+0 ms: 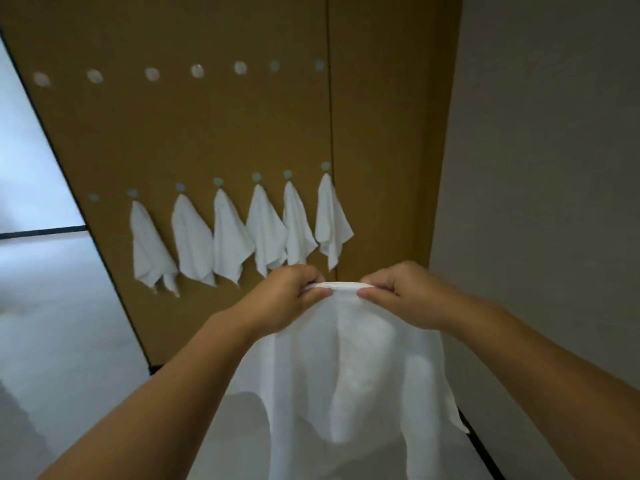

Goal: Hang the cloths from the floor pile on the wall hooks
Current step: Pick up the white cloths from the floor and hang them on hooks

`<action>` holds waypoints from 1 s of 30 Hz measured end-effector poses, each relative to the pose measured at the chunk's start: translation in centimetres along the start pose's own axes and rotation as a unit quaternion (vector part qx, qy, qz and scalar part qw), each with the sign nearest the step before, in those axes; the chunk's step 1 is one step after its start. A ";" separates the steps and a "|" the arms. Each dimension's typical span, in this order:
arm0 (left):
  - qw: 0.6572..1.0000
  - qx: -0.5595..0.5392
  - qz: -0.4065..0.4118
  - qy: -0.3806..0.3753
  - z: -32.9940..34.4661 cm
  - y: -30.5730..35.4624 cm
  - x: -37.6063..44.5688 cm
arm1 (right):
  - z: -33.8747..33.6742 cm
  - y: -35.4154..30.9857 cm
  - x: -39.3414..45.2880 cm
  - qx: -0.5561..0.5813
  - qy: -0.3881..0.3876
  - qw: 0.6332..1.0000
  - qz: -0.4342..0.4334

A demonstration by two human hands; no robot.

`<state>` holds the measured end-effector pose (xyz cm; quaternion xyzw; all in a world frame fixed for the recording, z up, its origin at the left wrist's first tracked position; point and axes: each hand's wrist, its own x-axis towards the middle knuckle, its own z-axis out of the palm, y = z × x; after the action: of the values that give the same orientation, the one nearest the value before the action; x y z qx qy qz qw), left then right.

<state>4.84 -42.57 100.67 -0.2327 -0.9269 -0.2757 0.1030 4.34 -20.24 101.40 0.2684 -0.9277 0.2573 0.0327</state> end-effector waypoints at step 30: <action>0.909 0.037 -0.351 0.222 -26.5 -48.1 -14.4 | 34.8 -30.0 48.9 0.171 -0.130 0.946 -0.244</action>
<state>-4.41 -98.37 95.68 0.1790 -0.9113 -0.3046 0.2116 -19.25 -82.69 94.82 0.5194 -0.7718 0.3596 -0.0725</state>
